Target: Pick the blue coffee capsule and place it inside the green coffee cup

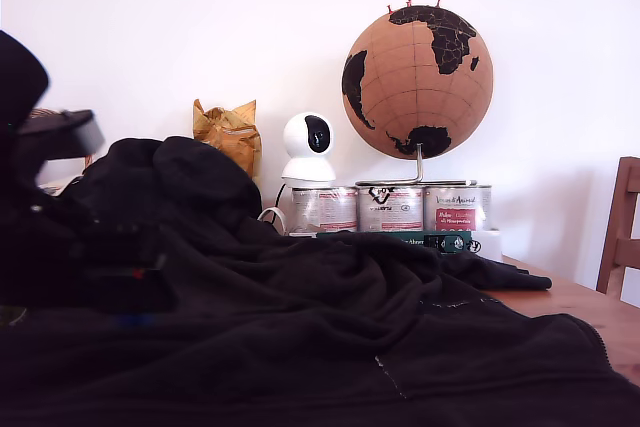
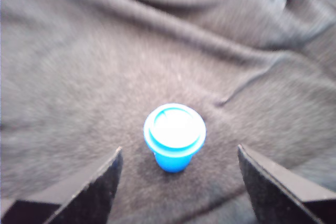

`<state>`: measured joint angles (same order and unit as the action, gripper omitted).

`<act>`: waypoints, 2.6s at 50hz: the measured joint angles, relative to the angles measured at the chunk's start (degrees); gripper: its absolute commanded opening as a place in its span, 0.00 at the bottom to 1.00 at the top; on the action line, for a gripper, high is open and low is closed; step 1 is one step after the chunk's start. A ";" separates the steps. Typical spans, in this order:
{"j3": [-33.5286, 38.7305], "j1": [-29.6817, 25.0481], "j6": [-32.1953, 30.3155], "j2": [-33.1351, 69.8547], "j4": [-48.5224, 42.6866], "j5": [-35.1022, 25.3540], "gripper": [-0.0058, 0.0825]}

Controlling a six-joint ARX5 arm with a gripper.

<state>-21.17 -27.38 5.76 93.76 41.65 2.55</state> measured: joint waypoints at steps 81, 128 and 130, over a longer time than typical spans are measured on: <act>-2.86 18.93 -3.39 -24.72 -20.17 3.58 0.27; -2.91 24.17 -3.39 -24.26 -25.44 -1.01 0.35; -3.02 24.17 -3.39 -24.28 -26.27 -1.36 0.24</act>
<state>-24.18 -3.20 2.37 69.47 15.38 1.19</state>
